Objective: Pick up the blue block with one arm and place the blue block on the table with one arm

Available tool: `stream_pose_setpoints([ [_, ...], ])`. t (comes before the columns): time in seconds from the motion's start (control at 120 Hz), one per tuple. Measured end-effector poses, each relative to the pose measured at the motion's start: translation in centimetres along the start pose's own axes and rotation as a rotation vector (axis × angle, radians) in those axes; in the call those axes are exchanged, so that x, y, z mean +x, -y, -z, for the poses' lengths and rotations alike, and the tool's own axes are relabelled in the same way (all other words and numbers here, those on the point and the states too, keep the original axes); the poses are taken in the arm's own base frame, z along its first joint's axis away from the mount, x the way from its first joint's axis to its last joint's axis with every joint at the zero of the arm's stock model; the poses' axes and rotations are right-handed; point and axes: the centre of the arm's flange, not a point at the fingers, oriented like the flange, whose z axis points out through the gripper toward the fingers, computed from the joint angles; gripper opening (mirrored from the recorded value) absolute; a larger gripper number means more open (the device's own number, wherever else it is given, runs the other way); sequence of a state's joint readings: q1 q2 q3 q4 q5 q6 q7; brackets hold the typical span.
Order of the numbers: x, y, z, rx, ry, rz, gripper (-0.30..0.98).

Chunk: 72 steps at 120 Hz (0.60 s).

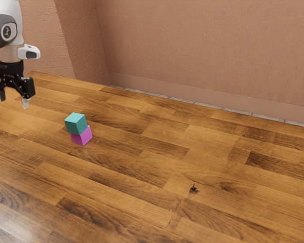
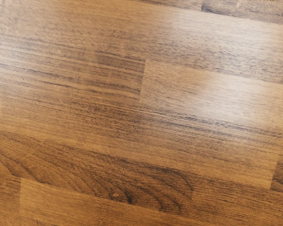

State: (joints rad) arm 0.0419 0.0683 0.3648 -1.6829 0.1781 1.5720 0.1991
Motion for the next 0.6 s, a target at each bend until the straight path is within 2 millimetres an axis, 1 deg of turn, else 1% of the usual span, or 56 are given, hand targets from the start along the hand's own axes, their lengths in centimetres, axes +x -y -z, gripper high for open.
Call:
stream_pose_setpoints([
  [0.083,1.2,0.9,-1.4,0.000,0.005,0.012,0.69],
  [0.192,3.5,1.0,-3.0,0.003,0.012,0.009,0.69],
  [0.275,5.6,0.2,-3.4,0.013,0.004,-0.009,0.69],
  [0.342,7.5,-1.0,-3.9,0.019,0.000,-0.032,0.69],
  [0.442,9.9,-1.4,-6.2,0.010,0.020,-0.041,0.69],
  [0.508,11.2,-1.7,-7.7,-0.016,0.028,-0.057,0.69],
  [0.55,11.9,-1.9,-8.3,-0.029,0.024,-0.068,0.69],
  [0.6,12.6,-2.3,-8.5,-0.037,0.016,-0.080,0.69],
])
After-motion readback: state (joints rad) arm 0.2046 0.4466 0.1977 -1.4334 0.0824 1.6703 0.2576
